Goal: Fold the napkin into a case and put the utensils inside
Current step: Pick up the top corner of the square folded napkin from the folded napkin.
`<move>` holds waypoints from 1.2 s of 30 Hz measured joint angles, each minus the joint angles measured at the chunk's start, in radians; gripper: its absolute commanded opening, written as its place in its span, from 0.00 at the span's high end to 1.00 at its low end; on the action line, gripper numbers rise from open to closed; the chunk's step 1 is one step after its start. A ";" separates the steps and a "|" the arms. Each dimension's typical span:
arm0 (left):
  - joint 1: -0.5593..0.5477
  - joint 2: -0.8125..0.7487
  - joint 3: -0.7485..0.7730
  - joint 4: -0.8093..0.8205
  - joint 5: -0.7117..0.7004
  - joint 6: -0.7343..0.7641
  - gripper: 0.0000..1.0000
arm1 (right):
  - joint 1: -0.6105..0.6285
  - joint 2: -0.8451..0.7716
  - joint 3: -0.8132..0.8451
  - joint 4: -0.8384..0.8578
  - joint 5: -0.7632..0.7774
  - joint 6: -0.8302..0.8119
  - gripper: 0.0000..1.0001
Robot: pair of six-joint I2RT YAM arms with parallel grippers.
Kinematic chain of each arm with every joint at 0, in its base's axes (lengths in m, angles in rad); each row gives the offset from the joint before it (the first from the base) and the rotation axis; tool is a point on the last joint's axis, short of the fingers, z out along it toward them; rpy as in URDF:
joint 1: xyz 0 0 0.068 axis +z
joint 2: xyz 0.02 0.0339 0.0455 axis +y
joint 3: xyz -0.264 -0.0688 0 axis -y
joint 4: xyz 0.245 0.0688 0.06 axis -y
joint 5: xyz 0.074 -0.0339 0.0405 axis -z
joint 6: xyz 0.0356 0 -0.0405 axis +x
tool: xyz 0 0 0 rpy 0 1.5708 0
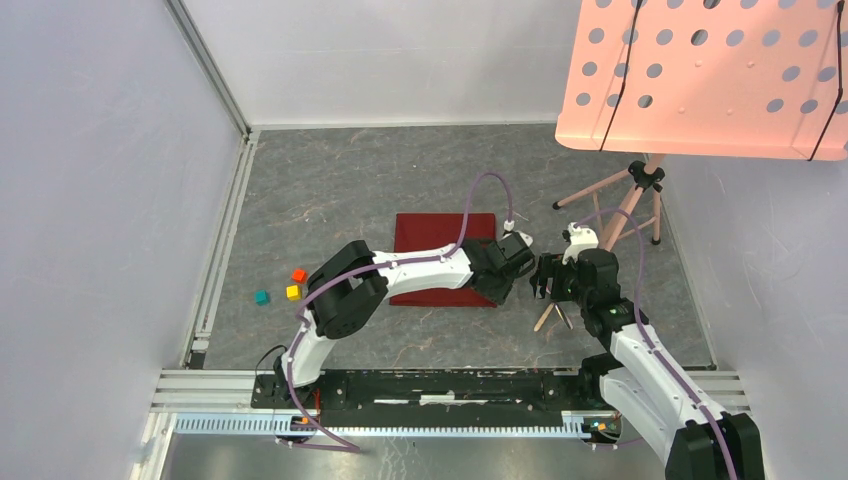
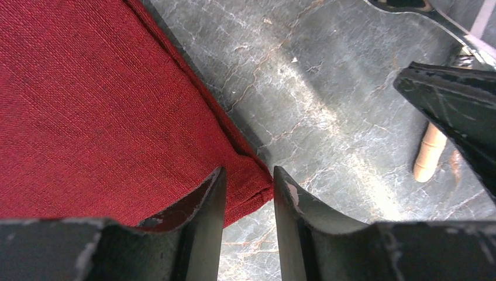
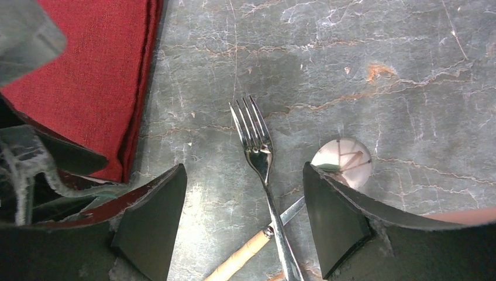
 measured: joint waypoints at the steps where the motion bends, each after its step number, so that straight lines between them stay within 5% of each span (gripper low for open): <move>1: 0.000 0.003 0.000 0.000 0.000 0.000 0.56 | 0.000 0.000 0.000 0.000 -0.001 0.000 0.21; 15: 0.000 0.016 0.000 -0.001 -0.009 0.000 0.74 | 0.000 0.000 -0.002 0.006 -0.013 -0.005 0.21; 36: 0.007 0.006 0.000 -0.001 0.001 0.000 0.60 | -0.002 0.000 -0.002 0.008 -0.029 -0.006 0.21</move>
